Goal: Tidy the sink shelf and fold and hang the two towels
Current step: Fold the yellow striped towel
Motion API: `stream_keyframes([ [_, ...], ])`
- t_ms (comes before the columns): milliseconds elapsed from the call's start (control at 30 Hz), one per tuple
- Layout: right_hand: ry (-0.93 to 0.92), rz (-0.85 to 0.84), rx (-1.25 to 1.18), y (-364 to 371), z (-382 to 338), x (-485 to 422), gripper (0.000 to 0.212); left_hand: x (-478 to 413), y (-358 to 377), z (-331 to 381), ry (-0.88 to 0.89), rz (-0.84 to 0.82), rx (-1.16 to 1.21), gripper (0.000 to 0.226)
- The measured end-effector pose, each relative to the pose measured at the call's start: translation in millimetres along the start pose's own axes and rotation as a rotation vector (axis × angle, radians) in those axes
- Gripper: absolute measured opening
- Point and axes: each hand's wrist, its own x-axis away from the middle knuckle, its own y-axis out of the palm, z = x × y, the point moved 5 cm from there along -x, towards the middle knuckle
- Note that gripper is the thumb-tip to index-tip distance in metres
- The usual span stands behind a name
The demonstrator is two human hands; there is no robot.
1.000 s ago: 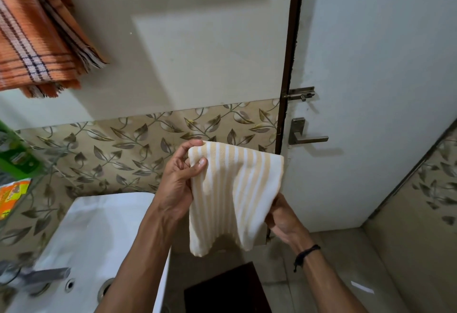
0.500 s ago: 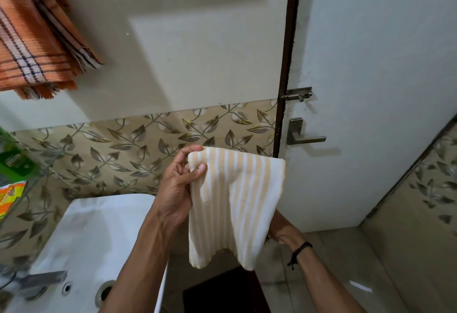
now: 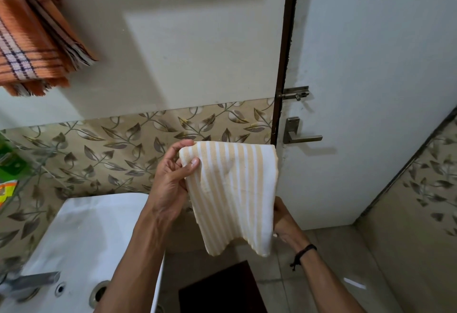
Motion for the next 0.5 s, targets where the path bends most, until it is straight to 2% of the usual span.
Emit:
stream_keyframes([
  [100, -0.068, 0.027, -0.006, -11, -9, 3, 0.057, -2, 2, 2, 0.018, -0.005, -0.021, 0.034],
  [267, -0.248, 0.252, 0.02, -31, -21, 19, 0.027, -7, -2, 2, 0.059, 0.064, -0.104, 0.031],
  [433, -0.369, 0.315, 0.104, -47, -40, 14, 0.023, -10, 1, -3, 0.1, 0.086, -0.126, 0.036],
  [500, -0.387, 0.27, 0.106, -50, -46, 13, 0.028, -11, 2, -6, 0.108, 0.103, -0.144, 0.039],
])
